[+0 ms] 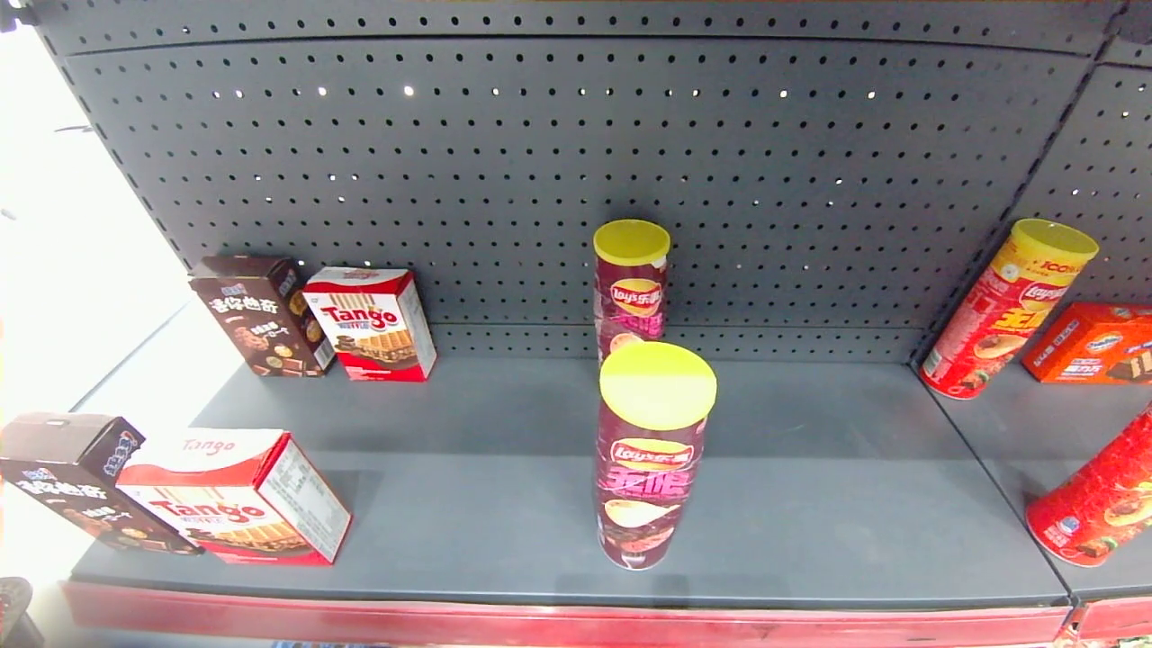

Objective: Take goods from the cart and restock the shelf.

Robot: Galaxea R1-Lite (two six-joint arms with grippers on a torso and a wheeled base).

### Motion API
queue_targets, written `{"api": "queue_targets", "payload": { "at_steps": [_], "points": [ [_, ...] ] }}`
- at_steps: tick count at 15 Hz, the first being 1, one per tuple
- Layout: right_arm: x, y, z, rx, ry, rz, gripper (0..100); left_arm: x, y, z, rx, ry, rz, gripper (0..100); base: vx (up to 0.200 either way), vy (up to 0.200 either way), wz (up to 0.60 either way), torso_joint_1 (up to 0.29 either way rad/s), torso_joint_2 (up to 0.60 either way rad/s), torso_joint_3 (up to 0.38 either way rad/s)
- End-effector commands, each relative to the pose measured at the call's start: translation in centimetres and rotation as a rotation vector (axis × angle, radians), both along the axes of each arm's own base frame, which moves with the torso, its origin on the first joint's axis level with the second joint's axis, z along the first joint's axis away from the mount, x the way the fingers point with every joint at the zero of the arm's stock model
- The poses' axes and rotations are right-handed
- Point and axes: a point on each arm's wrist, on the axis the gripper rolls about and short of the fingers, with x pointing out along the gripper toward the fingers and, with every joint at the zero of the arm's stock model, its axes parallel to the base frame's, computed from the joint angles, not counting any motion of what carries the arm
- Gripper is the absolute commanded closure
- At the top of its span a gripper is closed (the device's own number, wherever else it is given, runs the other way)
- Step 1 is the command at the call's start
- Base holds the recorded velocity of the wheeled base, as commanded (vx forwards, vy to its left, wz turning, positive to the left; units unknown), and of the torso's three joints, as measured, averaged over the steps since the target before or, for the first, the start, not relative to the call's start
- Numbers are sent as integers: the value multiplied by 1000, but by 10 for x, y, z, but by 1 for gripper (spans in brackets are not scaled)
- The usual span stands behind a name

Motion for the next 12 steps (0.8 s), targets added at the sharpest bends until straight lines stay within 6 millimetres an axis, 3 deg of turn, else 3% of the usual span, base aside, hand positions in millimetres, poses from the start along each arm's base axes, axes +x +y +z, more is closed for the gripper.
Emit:
{"api": "queue_targets", "payload": {
  "at_steps": [1,12],
  "points": [
    [0,0,-1,16,-3,-16,0,0,0,0,-1,1,1,0,0,0,0,0,0,0],
    [0,0,-1,-27,-1,-6,0,0,0,0,-13,2,11,0,-18,0,0,-1,1,0]
  ]
}}
